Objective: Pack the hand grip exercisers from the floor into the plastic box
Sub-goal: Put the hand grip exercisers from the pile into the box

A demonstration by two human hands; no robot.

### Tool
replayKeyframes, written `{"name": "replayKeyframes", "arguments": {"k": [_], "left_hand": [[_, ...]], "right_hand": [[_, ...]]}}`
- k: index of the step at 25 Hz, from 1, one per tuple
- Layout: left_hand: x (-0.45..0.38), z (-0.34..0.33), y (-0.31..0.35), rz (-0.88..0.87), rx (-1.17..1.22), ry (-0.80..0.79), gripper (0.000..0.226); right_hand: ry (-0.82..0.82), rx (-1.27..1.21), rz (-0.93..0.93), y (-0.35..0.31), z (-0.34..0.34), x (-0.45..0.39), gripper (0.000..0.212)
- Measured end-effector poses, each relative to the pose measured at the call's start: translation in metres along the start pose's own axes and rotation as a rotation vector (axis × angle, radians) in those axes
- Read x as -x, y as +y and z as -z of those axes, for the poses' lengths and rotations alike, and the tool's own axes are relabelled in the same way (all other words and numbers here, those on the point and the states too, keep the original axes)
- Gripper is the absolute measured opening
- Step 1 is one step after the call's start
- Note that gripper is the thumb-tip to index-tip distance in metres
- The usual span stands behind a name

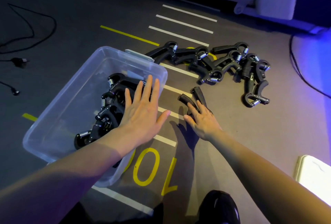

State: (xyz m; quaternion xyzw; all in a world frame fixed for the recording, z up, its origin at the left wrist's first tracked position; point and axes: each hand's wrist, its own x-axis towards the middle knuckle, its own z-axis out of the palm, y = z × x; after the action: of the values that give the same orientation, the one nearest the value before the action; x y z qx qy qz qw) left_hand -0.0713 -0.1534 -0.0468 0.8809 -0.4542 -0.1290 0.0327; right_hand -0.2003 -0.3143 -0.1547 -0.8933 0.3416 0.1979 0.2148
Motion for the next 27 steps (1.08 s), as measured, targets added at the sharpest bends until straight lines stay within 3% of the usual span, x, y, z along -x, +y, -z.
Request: {"name": "replayKeyframes", "arguments": {"k": [4, 9, 13, 16, 21, 27], "left_hand": [[-0.005, -0.005, 0.002, -0.052, -0.023, -0.043, 0.073], [-0.009, -0.009, -0.003, -0.069, -0.026, -0.098, 0.071], [-0.008, -0.009, -0.003, -0.071, -0.018, -0.119, 0.072], [-0.008, -0.008, -0.004, -0.066, 0.005, -0.13, 0.073], [-0.003, -0.008, -0.005, -0.048, 0.023, -0.134, 0.075], [0.005, 0.006, -0.011, -0.049, 0.067, -0.002, 0.074]], "right_hand": [[-0.075, 0.004, -0.063, 0.0, -0.001, -0.009, 0.06], [-0.026, 0.001, -0.1, -0.008, -0.006, -0.017, 0.052], [0.104, -0.077, -0.14, -0.004, -0.005, -0.014, 0.046], [0.19, -0.284, -0.131, 0.0, 0.006, -0.009, 0.042], [0.368, -0.636, 0.017, -0.009, 0.039, 0.013, 0.039], [0.743, -0.825, 0.173, -0.046, 0.095, 0.046, 0.048]]}}
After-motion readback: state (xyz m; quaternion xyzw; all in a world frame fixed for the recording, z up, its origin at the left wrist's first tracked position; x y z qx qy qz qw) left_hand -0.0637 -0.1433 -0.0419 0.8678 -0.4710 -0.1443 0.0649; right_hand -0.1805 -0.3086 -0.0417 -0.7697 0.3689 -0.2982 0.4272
